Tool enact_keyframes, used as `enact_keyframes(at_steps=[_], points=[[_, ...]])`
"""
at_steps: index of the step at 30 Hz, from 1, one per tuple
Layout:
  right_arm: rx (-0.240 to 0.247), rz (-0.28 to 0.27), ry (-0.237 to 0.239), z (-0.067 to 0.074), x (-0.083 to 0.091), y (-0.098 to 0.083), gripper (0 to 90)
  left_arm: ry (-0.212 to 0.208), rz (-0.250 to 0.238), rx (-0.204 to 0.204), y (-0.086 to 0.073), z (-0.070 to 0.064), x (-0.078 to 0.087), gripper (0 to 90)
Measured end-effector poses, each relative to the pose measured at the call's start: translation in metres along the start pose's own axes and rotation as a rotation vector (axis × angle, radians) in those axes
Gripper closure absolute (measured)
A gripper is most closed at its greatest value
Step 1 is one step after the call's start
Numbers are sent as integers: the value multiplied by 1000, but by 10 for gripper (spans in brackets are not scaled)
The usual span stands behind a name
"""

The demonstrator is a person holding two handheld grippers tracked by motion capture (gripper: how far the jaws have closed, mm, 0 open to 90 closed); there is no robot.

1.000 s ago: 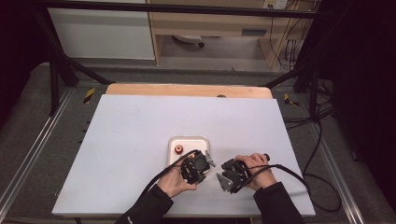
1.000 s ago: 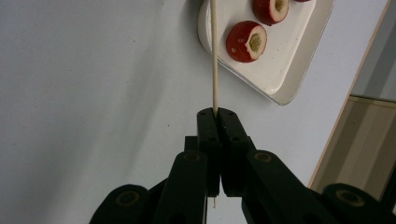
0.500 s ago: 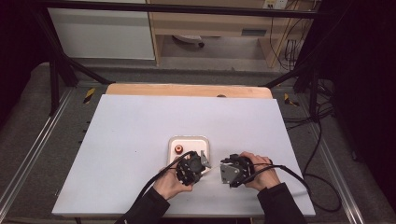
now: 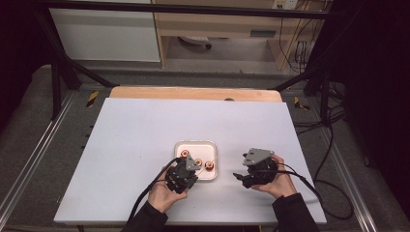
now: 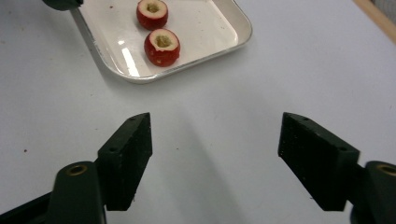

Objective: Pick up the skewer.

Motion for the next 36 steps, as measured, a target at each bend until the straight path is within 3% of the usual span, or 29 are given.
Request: enact_keyframes(at_steps=[2,3,4,7,8,10,15,17,24,36], points=[[-56,13,9,0,-2,-3,178,12,-46,35,0,0,3,887],[-56,13,9,0,-2,-3,178,22,-54,43,-2,0,4,887],[-102,11,26,1,-3,-5,162,34,-71,54,-3,1,6,887],[-141,7,34,1,-4,-6,132,64,-121,99,-6,3,10,887],[-185,18,51,2,-5,-6,101,77,-141,119,-7,4,12,887],[-198,24,52,2,-5,-7,80,78,-185,164,-10,5,15,887],[-257,23,53,1,-5,-3,58,136,-256,225,-16,8,22,886],[-279,28,56,1,-5,1,46,128,-286,257,-19,7,22,886],[-288,71,73,6,-11,20,27,135,-338,308,-29,9,20,886],[-260,149,98,14,-33,42,28,137,-403,319,-34,9,23,886]])
Point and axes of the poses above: each handheld gripper's, and its own axes: x roughly backward along the jaws, y roughly out of its top, z roughly to its left, the point moved 9 cm from there along -x, roughly forward along the jaws, and after that the axes turned 6 degrees about -x, right-handed, at the moved point
